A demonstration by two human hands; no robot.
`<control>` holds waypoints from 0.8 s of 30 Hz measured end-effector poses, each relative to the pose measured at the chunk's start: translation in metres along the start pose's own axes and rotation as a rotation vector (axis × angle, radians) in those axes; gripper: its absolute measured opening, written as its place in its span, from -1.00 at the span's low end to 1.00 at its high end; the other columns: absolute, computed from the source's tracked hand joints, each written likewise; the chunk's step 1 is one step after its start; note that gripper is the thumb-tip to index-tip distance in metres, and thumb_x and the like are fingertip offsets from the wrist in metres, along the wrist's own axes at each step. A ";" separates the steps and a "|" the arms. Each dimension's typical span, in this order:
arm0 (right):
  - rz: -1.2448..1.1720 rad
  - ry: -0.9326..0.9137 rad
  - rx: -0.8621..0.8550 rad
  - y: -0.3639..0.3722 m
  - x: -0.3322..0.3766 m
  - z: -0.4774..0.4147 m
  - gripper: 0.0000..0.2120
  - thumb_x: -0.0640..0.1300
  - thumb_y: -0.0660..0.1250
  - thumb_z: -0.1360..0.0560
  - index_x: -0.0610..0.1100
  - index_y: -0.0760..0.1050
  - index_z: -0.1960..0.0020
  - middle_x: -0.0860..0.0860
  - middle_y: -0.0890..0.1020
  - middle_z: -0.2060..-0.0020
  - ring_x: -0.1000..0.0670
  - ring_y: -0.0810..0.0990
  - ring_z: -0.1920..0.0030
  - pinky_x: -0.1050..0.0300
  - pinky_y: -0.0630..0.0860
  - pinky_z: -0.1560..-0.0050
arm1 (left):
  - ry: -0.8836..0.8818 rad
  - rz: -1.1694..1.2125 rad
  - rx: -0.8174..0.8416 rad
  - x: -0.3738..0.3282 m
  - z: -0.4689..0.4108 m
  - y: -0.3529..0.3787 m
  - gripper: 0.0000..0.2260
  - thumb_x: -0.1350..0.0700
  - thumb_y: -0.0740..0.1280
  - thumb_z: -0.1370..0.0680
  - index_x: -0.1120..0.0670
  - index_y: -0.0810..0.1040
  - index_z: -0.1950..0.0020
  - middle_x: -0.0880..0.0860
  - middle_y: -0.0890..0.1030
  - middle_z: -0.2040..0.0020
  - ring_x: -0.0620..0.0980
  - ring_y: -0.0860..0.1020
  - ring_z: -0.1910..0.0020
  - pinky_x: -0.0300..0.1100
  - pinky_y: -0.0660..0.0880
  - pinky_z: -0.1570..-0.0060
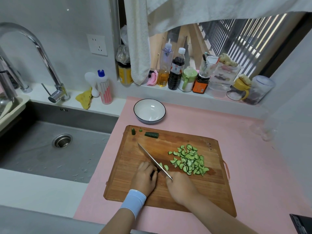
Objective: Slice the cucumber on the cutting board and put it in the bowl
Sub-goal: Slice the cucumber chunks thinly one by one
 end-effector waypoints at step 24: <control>0.012 -0.008 -0.002 -0.004 0.005 0.008 -0.75 -0.05 0.13 -0.60 0.09 0.58 -0.08 0.05 0.60 0.30 -0.07 0.59 0.23 0.11 0.43 0.24 | -0.069 0.022 0.004 0.003 -0.001 -0.001 -0.85 0.29 0.49 -0.37 0.11 0.56 0.23 -0.04 0.51 0.23 -0.09 0.43 0.15 -0.42 0.32 0.05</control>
Point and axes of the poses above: each hand's wrist, its own z-axis away from the middle knuckle, its own y-axis out of the palm, x = y × z, the point moved 6 cm from there along -z, towards the middle knuckle
